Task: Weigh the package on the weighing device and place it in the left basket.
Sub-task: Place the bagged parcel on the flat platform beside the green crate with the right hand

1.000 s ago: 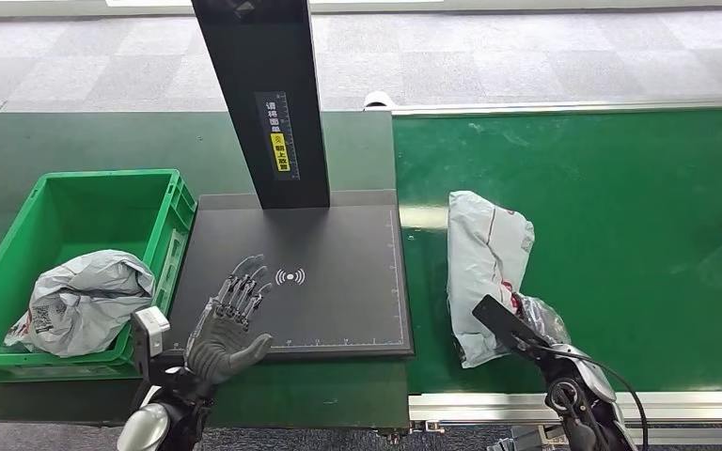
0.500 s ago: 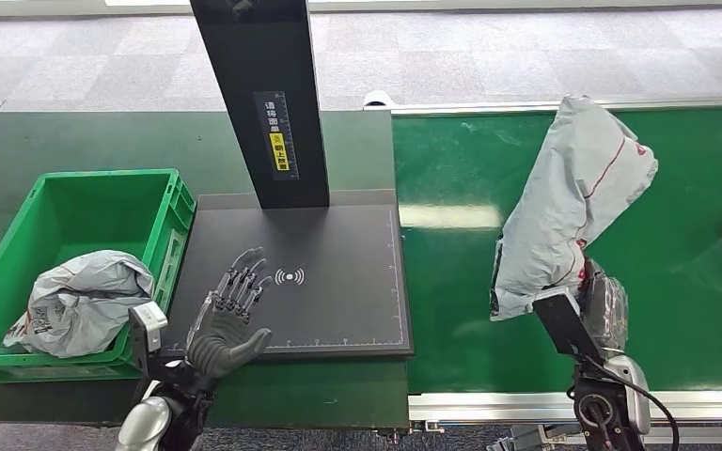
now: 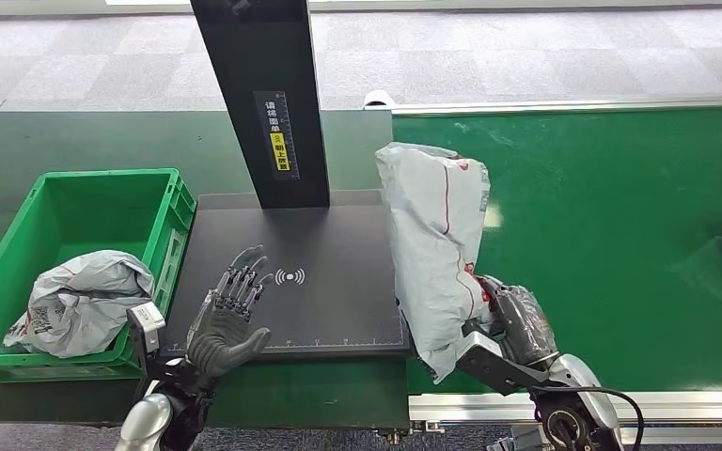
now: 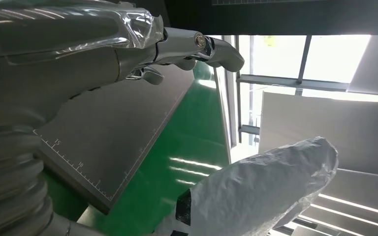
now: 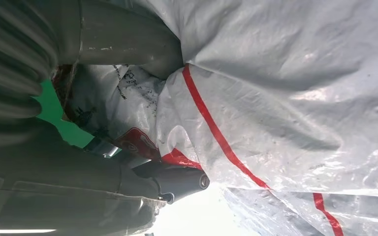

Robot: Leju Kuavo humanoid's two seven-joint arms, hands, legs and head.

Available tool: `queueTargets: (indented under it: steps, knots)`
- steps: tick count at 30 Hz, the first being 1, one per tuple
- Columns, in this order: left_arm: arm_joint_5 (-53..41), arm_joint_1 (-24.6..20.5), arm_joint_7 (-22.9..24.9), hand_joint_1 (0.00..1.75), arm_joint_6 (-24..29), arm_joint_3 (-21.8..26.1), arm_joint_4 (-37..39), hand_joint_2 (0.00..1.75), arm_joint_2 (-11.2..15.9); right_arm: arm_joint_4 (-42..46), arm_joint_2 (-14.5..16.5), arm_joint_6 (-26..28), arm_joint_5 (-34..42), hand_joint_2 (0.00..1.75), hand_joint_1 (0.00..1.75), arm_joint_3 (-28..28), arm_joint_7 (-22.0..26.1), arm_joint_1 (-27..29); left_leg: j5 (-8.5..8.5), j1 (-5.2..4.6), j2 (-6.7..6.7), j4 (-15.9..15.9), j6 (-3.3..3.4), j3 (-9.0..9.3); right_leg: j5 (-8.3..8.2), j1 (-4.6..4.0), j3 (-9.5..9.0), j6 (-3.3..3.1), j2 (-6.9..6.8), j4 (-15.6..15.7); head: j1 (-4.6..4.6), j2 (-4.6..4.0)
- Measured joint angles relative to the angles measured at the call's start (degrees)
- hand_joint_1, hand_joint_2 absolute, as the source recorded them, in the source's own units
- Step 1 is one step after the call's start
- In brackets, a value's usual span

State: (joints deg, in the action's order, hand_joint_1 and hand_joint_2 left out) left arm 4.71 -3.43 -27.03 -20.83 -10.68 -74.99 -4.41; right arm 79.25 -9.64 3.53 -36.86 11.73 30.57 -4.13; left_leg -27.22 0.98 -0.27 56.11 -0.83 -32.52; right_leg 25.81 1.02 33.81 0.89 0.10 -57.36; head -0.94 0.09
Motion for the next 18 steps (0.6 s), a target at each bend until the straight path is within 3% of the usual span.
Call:
queueTargets:
  steps: [8,14,18]
  knots:
    - [-0.03,-0.17,-0.2,0.0,-0.15,0.01,0.6,1.75,0.32,1.44,-1.52,-4.96,-0.95,1.75,1.75,4.73,-0.07,0.14,0.0,0.0,-0.01,0.0,0.0,-0.01,0.0,0.0,0.0,0.0,0.0,0.0,0.0,0.0]
    - [-0.03,-0.56,-0.23,0.0,-0.13,0.04,0.92,1.75,0.38,1.44,-3.26,-11.85,-0.24,1.75,1.75,8.3,-0.94,-0.58,0.0,0.0,-0.02,0.0,0.0,-0.02,0.0,0.0,0.0,0.0,0.0,0.0,0.0,0.0]
    - [-0.02,-0.39,-0.23,0.0,-0.06,0.07,0.92,1.75,0.39,1.44,-3.94,-12.23,1.37,1.75,1.75,9.4,-1.1,-0.7,0.0,0.0,-0.02,0.0,0.0,-0.03,0.0,0.0,0.0,0.0,0.0,0.0,0.01,0.0]
